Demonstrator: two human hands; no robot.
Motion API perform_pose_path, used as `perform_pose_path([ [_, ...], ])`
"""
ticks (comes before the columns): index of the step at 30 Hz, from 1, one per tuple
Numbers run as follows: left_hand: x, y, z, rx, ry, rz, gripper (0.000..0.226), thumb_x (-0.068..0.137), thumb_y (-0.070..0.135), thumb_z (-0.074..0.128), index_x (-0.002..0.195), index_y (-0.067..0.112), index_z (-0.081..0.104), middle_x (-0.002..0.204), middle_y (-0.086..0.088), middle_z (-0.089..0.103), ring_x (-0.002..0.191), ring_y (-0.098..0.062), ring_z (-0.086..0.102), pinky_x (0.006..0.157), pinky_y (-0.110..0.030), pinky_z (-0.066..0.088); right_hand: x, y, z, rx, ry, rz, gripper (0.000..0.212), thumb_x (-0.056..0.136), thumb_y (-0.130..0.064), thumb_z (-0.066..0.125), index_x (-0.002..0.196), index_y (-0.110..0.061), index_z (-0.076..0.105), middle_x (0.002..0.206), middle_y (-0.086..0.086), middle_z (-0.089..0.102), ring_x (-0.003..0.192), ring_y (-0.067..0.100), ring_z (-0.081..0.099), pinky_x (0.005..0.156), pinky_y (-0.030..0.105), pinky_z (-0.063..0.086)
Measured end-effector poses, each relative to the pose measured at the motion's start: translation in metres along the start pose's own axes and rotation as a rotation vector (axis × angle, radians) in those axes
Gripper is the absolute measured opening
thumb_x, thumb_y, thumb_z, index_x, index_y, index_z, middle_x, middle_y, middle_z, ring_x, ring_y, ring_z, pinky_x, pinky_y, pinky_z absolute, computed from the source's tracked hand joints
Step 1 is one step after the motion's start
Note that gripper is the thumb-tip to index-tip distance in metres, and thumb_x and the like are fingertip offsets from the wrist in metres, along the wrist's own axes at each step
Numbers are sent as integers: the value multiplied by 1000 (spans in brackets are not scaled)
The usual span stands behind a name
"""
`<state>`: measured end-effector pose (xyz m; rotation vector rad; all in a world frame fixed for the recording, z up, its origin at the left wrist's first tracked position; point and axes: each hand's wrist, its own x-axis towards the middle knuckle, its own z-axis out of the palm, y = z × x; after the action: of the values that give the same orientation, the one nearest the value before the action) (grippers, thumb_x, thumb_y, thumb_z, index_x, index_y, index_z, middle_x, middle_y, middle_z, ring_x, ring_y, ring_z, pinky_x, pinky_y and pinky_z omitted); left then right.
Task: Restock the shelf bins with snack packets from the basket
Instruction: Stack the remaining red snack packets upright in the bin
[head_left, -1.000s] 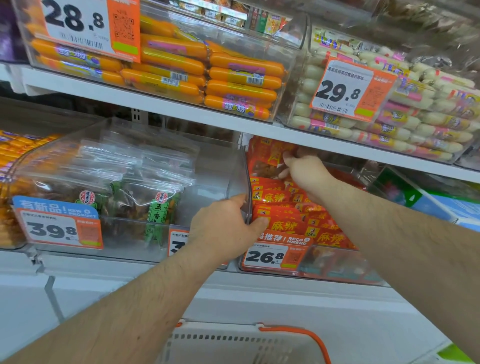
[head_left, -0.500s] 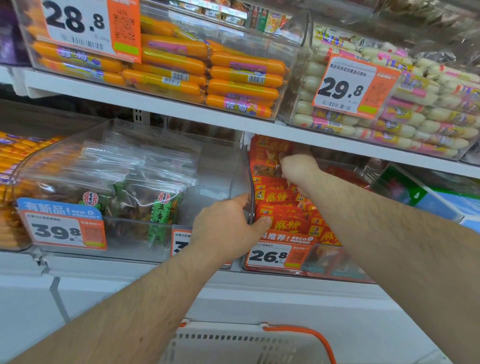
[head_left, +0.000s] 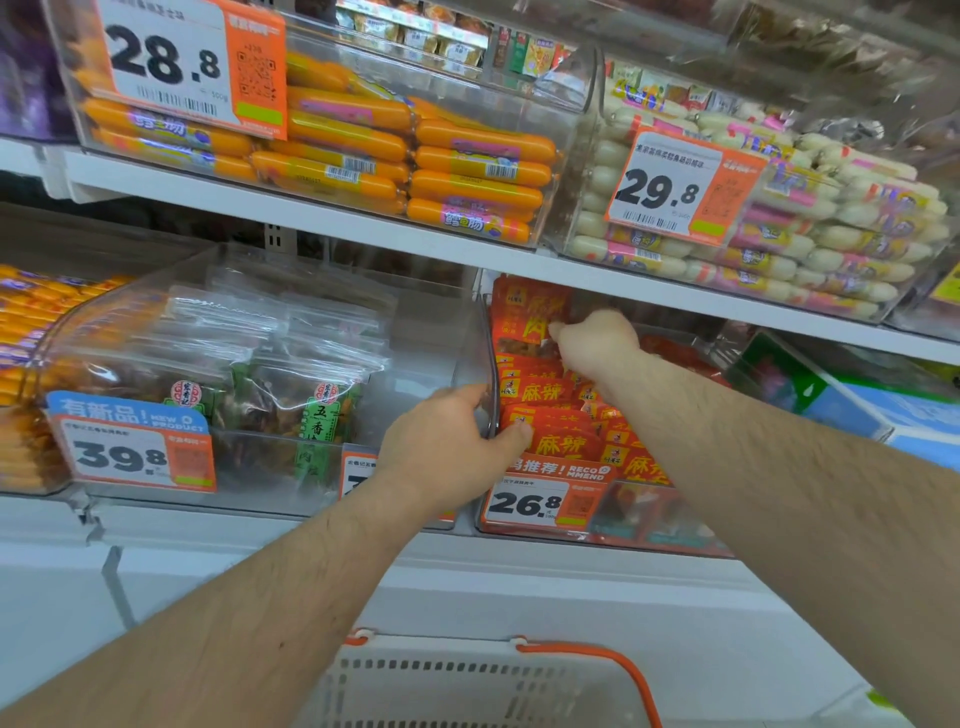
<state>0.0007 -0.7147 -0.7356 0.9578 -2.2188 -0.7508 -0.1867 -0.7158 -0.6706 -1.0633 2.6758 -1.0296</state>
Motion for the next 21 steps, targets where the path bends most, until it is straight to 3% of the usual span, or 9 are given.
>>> perform_pose_path([
  [2,-6,-2,2,-140,123,8,47,86,47,64,127,27,57,125,7,56,106,-12,57,89,-31,48,-19,3,-3,-79,149,-85,29,92,-35,61,106,-10,61,101,8,63,94,29,61,82,36,51],
  [5,-27,-1,0,-33,331,365,20,79,37,59,92,22,61,90,11,52,80,-11,52,68,-30,46,-67,15,0,68,402,-565,11,85,-18,61,95,-14,64,95,1,61,89,18,58,83,33,47],
  [7,-51,-8,3,25,166,458,12,73,39,53,76,28,52,76,12,50,72,-20,57,61,-30,45,-110,25,10,204,432,-851,5,79,-8,60,82,-9,64,81,-2,58,75,9,49,71,21,39],
  [9,-79,-22,11,143,-167,336,18,78,38,56,69,32,41,73,11,52,76,-22,59,63,-28,41,-152,45,37,260,325,-940,5,73,-4,60,76,-6,64,72,-5,55,67,3,41,64,17,33],
  [11,-99,-47,24,305,-486,194,25,85,33,60,70,31,40,81,10,56,83,-20,58,67,-25,38,-181,72,76,284,162,-832,8,71,-5,61,75,-8,66,65,-7,56,63,2,41,59,17,33],
  [13,-113,-73,32,401,-673,119,7,89,30,58,85,28,53,91,8,61,93,-20,59,70,-25,38,-201,100,116,276,-49,-609,10,74,-8,60,77,-11,68,63,-5,59,61,4,45,59,21,40],
  [16,-122,-109,37,535,-790,49,26,90,31,55,115,27,61,112,3,65,102,-20,59,76,-27,43,-217,140,165,121,-378,-279,10,86,-11,59,86,-12,69,75,2,67,71,16,59,69,31,49],
  [18,-127,-129,38,591,-818,21,27,87,33,56,114,30,60,113,4,65,103,-19,60,78,-27,45,-233,164,196,30,-531,-119,12,90,-12,55,84,-13,66,80,5,68,76,23,62,72,37,52],
  [21,-134,-156,43,619,-881,-44,21,87,37,55,108,35,58,114,6,64,103,-18,59,84,-28,47,-268,189,248,-22,-754,137,21,93,-10,52,74,-17,58,73,2,60,67,19,57,59,35,52],
])
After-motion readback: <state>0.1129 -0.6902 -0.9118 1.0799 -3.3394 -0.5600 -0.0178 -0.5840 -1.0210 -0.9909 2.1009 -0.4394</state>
